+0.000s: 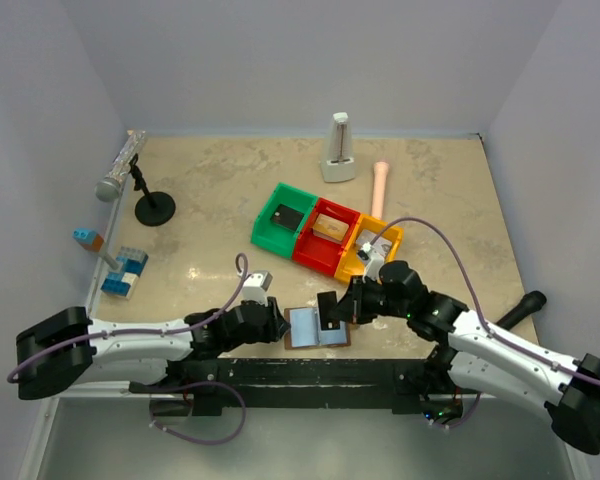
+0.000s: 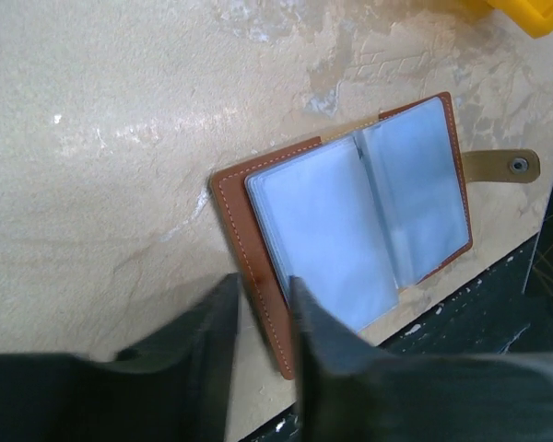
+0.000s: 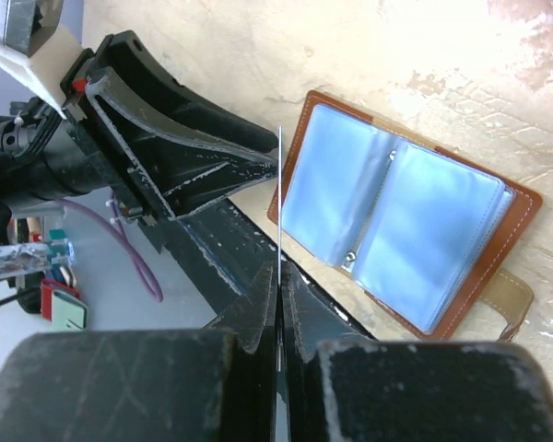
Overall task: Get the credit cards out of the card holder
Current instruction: Remove the credit card from the card holder.
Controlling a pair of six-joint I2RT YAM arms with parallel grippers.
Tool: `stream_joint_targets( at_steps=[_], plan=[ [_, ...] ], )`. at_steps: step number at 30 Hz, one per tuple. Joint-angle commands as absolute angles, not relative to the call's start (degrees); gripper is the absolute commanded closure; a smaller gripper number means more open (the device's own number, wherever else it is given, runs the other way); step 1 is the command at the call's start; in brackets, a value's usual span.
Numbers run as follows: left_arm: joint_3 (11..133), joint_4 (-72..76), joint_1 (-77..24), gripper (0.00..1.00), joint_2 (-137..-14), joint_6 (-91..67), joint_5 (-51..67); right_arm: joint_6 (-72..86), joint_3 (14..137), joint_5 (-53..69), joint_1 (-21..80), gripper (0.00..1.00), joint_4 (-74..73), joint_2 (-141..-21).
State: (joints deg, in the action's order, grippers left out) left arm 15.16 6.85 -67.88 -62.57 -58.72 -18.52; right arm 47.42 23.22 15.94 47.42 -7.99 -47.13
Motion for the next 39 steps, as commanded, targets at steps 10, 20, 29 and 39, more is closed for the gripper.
stream_joint_targets(
  at_steps=[10,20,29,39],
  plan=[
    [19.43,3.25,-67.50,0.41,-43.09,-48.17,-21.45,31.56,38.66,26.69,47.55,1.00,-21.53,-49.56],
    [13.36,11.60,-63.20,0.41,-27.34,-37.98,-4.68,24.26,44.47,42.09,51.94,1.00,-22.94,-55.80],
    [12.92,15.55,-61.70,0.43,-25.40,-36.91,7.38,24.17,44.12,44.30,52.47,1.00,-21.80,-55.90],
    [2.21,29.25,-61.61,0.45,-23.11,-45.61,11.07,27.86,42.36,40.16,52.47,1.00,-17.05,-55.37]
  ],
)
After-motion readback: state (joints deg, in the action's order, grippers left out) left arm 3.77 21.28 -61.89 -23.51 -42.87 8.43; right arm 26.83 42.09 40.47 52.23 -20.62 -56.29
